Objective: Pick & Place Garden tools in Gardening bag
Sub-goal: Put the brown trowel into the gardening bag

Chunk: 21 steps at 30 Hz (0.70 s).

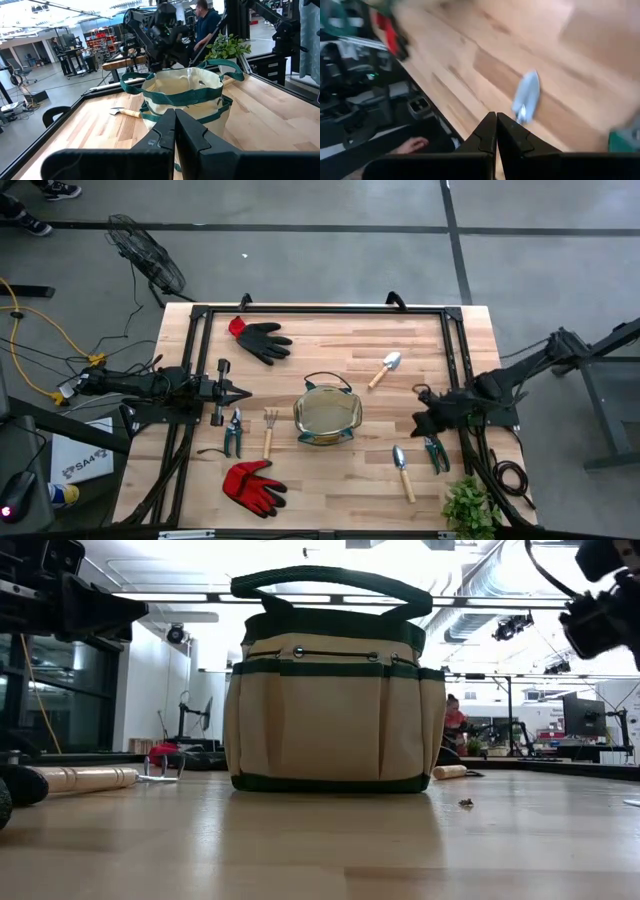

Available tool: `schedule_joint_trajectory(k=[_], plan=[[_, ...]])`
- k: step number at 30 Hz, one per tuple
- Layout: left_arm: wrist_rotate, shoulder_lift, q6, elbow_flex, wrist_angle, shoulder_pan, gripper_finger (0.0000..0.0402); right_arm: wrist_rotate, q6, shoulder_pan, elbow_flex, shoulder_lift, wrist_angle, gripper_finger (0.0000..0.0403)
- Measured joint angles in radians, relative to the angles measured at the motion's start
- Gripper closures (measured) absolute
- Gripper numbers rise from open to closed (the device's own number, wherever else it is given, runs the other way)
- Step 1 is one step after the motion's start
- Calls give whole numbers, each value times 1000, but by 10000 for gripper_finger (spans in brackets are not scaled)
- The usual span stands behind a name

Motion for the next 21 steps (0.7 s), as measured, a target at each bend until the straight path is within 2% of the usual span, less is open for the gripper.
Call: schedule_joint_trajectory(k=[10, 13, 21], plan=[[-3, 0, 0, 0, 0, 0, 402, 9, 204, 143, 0, 170, 81, 390], [-3, 0, 0, 0, 0, 0, 402, 4, 232, 165, 0, 211, 114, 358], [-2, 0, 0, 0, 0, 0, 402, 9, 329, 215, 1, 345, 133, 230]])
